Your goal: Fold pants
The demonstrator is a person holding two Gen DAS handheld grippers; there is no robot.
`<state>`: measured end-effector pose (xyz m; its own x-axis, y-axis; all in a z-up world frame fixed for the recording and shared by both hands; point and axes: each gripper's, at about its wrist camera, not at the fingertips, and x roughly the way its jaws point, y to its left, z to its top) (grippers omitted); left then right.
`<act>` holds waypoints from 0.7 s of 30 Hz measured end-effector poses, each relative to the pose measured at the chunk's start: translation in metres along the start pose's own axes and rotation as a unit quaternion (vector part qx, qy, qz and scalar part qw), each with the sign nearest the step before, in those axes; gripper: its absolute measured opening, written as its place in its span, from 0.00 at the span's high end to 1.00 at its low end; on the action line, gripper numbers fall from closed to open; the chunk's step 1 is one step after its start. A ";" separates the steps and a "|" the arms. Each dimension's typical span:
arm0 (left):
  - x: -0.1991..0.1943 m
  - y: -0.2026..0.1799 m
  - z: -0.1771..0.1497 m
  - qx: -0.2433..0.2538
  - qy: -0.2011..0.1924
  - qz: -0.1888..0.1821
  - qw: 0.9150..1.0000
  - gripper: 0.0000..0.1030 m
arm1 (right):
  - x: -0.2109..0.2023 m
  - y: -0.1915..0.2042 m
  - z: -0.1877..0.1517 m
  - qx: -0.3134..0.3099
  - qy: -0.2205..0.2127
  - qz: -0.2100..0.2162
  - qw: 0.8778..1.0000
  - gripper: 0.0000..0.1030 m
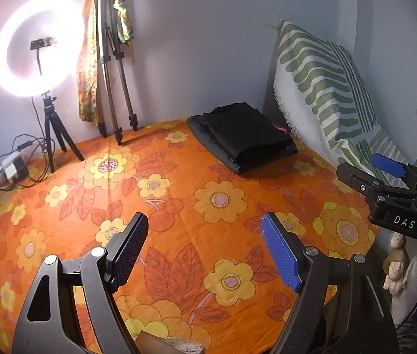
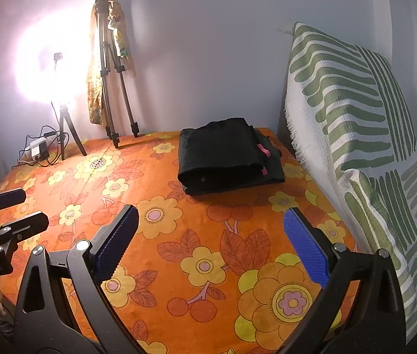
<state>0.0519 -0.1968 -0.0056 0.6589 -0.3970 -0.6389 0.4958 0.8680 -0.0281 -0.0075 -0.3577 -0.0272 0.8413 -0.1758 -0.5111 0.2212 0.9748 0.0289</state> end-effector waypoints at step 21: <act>-0.005 0.005 -0.003 -0.005 -0.002 0.006 1.000 0.23 | 0.001 0.009 -0.002 -0.003 0.011 0.005 1.000 0.02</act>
<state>0.0495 -0.1894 -0.0043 0.6667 -0.3881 -0.6363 0.4828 0.8753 -0.0280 -0.0054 -0.3488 -0.0296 0.8327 -0.1637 -0.5289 0.2105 0.9772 0.0289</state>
